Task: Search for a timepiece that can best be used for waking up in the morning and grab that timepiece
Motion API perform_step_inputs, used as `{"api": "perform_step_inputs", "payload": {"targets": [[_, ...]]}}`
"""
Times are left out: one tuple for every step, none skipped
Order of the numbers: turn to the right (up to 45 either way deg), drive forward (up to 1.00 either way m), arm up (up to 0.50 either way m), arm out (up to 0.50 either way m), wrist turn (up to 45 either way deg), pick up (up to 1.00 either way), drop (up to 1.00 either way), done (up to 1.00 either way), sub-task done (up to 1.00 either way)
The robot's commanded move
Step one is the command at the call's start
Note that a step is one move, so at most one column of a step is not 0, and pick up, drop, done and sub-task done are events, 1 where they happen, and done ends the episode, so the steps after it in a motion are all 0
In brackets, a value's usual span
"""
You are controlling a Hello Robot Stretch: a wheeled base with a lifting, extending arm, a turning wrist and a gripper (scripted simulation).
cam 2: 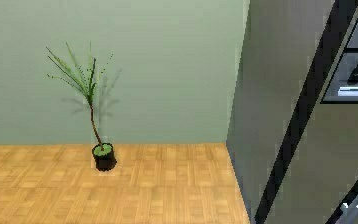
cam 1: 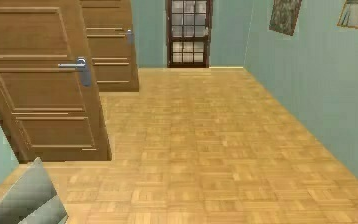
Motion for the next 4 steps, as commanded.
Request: {"api": "perform_step_inputs", "payload": {"targets": [[0.0,1.00,0.00,0.00,0.0,0.00,0.00,0.00,0.00],[0.0,1.00,0.00,0.00,0.0,0.00,0.00,0.00,0.00],[-45.0,0.00,0.00,0.00,0.0,0.00,0.00,0.00,0.00],[0.0,0.50,0.00,0.00,0.0,0.00,0.00,0.00,0.00]]}}
